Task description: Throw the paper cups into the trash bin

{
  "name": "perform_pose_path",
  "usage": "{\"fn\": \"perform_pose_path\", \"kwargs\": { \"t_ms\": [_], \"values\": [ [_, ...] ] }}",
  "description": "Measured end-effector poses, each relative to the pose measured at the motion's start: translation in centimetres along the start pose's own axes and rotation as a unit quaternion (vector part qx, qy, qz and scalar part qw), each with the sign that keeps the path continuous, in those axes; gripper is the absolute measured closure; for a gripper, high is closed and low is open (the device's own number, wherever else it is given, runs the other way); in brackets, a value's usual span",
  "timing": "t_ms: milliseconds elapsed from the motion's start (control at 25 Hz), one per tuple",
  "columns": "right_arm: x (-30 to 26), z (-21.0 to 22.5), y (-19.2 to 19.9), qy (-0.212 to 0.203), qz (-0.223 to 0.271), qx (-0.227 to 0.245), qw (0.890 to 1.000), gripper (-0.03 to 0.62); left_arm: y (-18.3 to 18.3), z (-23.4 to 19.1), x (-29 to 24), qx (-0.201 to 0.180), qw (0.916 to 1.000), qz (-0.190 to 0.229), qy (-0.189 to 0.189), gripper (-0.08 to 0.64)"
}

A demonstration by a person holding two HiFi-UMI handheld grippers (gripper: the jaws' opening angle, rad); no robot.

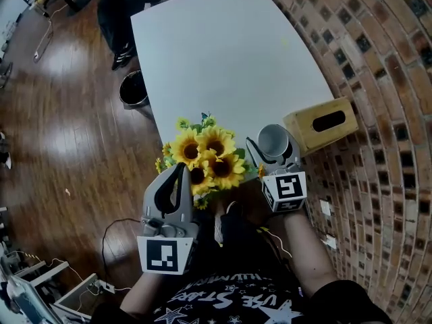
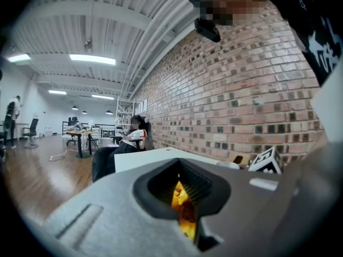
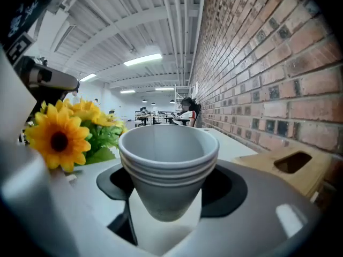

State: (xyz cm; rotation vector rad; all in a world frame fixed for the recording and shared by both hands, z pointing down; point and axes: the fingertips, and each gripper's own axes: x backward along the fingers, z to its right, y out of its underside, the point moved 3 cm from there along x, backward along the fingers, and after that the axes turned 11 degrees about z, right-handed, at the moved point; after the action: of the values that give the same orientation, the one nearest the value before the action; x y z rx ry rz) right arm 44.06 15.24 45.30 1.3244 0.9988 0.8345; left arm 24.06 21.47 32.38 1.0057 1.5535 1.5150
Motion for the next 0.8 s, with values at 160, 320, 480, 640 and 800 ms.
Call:
{"fn": "perform_pose_path", "kwargs": {
  "t_ms": [160, 320, 480, 640, 800],
  "values": [
    [2.2, 0.4, -4.2, -0.017, 0.005, 0.005, 1.0, 0.253, -1.5, -0.3, 0.3, -0.016, 0.9998, 0.014, -0.004, 0.555],
    [4.0, 0.4, -8.6, -0.035, 0.019, -0.004, 0.999, 0.253, -2.7, -1.6, 0.5, -0.026, 0.999, 0.028, -0.025, 0.555],
    [4.1, -0.2, -12.8, -0.068, 0.044, -0.018, 0.997, 0.253, -3.6, -2.8, 0.9, -0.041, 0.9968, 0.042, -0.053, 0.555],
    [4.7, -2.8, -16.6, -0.12, 0.058, -0.017, 0.991, 0.253, -4.7, -3.0, 1.3, -0.042, 0.9959, 0.049, -0.062, 0.555],
    [4.5, -7.8, -19.0, -0.196, 0.062, 0.011, 0.979, 0.255, -6.6, -3.4, 2.8, -0.05, 0.9927, 0.072, -0.082, 0.555]
  ]
}}
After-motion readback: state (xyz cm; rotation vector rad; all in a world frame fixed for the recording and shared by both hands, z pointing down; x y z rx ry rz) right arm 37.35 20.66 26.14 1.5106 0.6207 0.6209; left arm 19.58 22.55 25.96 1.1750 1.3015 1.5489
